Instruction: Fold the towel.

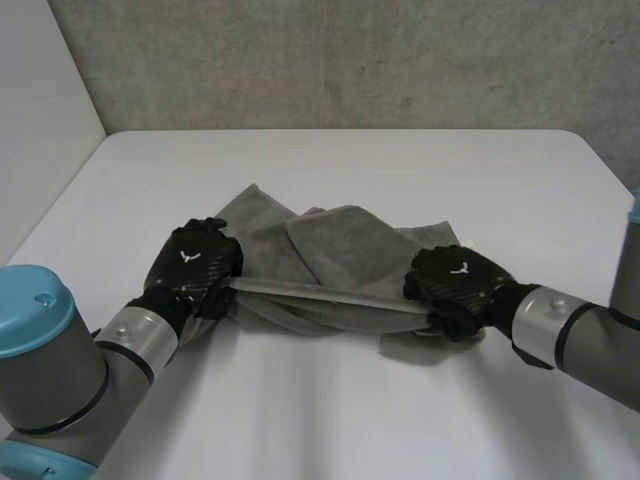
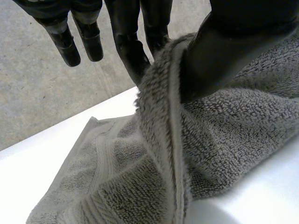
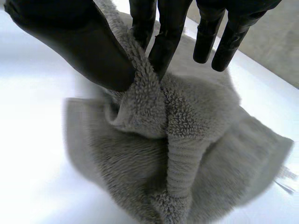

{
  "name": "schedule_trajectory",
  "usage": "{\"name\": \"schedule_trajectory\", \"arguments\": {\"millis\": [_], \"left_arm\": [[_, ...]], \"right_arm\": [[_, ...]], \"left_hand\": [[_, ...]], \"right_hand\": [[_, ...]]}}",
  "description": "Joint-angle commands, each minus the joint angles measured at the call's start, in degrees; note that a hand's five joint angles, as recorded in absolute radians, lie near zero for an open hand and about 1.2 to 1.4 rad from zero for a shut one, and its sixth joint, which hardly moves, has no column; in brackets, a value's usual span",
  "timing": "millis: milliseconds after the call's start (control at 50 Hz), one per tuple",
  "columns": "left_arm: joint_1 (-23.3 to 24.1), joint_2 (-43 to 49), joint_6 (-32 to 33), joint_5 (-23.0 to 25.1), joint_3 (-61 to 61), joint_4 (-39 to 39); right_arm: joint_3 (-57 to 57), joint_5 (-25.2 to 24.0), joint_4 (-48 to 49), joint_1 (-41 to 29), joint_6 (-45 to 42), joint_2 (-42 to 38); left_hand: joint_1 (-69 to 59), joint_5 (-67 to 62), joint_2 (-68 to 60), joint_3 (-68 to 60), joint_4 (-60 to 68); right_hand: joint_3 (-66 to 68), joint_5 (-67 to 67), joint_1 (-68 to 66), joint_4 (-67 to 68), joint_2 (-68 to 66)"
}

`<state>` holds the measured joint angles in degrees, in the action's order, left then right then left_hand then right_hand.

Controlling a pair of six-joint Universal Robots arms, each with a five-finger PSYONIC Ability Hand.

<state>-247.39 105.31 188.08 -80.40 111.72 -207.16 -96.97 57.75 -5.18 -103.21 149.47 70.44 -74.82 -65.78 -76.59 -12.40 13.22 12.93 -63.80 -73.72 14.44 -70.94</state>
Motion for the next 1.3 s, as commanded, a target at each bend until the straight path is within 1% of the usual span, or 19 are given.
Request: {"name": "schedule_trajectory", "arguments": {"millis": [20, 60, 80, 100, 120, 140, 160, 180, 300, 440, 620, 660, 760, 920, 1120, 1240, 1260, 1280, 1300], "left_arm": [[-0.02, 0.25, 0.00, -0.02, -0.01, -0.61], [-0.02, 0.34, 0.00, -0.02, -0.10, -0.70], [-0.02, 0.34, 0.00, -0.11, -0.19, -0.87], [-0.02, 0.34, 0.00, -0.11, -0.19, -0.88], [-0.02, 0.43, 0.00, -0.46, -0.28, -1.22], [-0.02, 0.43, 0.00, -1.07, -0.36, -1.49], [-0.02, 0.43, 0.00, -1.08, -0.37, -1.49], [0.07, 0.51, 0.00, -1.69, -0.45, -1.84], [0.33, 1.21, 0.00, -4.41, -0.80, -2.81], [0.24, 1.66, 0.00, -5.03, -0.80, -2.81], [1.03, 1.66, 0.09, -5.12, -0.54, -2.72], [1.21, 1.66, 0.09, -5.21, -0.54, -2.72], [1.21, 1.66, 0.09, -5.03, -0.54, -2.72], [1.21, 1.66, 0.09, -5.12, -0.80, -2.46], [1.21, 1.66, 0.09, -5.21, -0.89, -2.28], [1.21, 1.83, 0.09, -5.21, -0.98, -2.19], [1.21, 1.83, 0.09, -5.21, -0.98, -2.19], [1.21, 1.92, 0.09, -5.21, -0.98, -2.19], [1.21, 1.92, 0.09, -5.21, -0.98, -2.19]], "right_arm": [[-1.38, 0.52, 2.97, 2.05, 1.09, 3.20], [-1.73, 0.52, 3.33, 2.05, 1.27, 3.90], [-1.73, 0.52, 3.33, 2.05, 1.27, 3.91], [-2.00, 0.61, 3.59, 2.05, 1.96, 4.35], [-2.35, 0.61, 4.38, 2.05, 3.28, 4.44], [-2.35, 0.61, 4.39, 2.05, 3.29, 4.44], [-2.70, 0.69, 5.60, 1.87, 5.03, 4.44], [-3.14, 0.70, 7.18, 2.04, 7.13, 4.44], [-4.72, 1.05, 12.47, 1.87, 13.22, 4.17], [-6.48, 2.10, 16.95, 1.34, 21.47, 2.69], [-6.66, 2.28, 17.13, 1.26, 24.56, -0.04], [-7.09, 2.71, 16.95, 1.26, 24.47, 1.18], [-10.07, 3.68, 17.39, 1.08, 24.38, 5.04], [-12.63, 5.70, 21.08, 1.08, 23.68, 2.95], [-12.90, 5.53, 22.93, 0.46, 23.50, 1.45], [-11.85, 5.53, 24.16, -0.15, 23.50, -2.94], [-11.49, 5.53, 24.25, -0.06, 23.50, -3.29], [-11.49, 5.53, 24.25, -0.06, 23.50, -3.30], [-11.23, 5.44, 24.34, -0.15, 23.50, -3.38]], "left_hand": [[-5.18, -4.22, -3.41, 2.40, -3.22], [-4.36, -3.40, -2.60, 2.40, -3.22], [5.13, 6.09, 6.90, 2.40, -3.22], [5.23, 6.18, 6.99, 2.40, -3.22], [17.39, 18.34, 19.15, 2.40, -3.22], [30.50, 31.45, 32.26, 2.40, -3.22], [30.63, 31.58, 32.39, 2.40, -3.22], [35.63, 36.58, 37.39, 2.40, -3.22], [36.69, 37.64, 38.45, 2.40, -3.22], [36.52, 37.47, 38.28, 2.40, -3.22], [36.52, 37.47, 38.28, 2.40, -3.22], [36.52, 37.47, 38.28, 2.40, -3.22], [36.52, 37.47, 38.28, 2.40, -3.22], [36.18, 37.14, 37.94, 2.40, -3.22], [35.84, 36.80, 37.61, 2.40, -3.22], [35.68, 36.63, 37.44, 2.40, -3.22], [35.68, 36.63, 37.44, 2.40, -3.22], [35.68, 36.63, 37.44, 2.40, -3.22], [35.68, 36.63, 37.44, 2.40, -3.22]], "right_hand": [[-2.93, 0.79, 0.71, -4.44, -2.07], [-2.93, 2.64, 2.55, -4.44, -0.22], [-2.93, 2.66, 2.57, -4.44, -0.20], [-2.93, 8.48, 8.40, -4.44, 5.63], [-2.93, 19.53, 19.45, -4.44, 16.67], [-2.93, 19.64, 19.56, -4.44, 16.79], [-2.93, 24.47, 24.39, -4.44, 21.62], [-2.93, 25.52, 25.44, -4.44, 22.66], [-2.93, 26.54, 26.46, -4.44, 23.68], [-2.93, 27.55, 27.46, -4.44, 24.69], [-2.93, 28.39, 28.31, -4.44, 25.53], [-2.93, 42.10, 42.01, -4.44, 39.24], [-2.93, 47.90, 47.82, -4.44, 45.05], [-2.93, 47.06, 46.98, -4.44, 44.21], [-2.93, 44.20, 44.12, -4.44, 41.35], [-2.93, 35.81, 35.73, -4.44, 32.96], [-2.93, 29.30, 29.21, -4.44, 26.44], [-2.93, 29.23, 29.15, -4.44, 26.38], [-2.93, 22.07, 21.99, -4.44, 19.21]]}}
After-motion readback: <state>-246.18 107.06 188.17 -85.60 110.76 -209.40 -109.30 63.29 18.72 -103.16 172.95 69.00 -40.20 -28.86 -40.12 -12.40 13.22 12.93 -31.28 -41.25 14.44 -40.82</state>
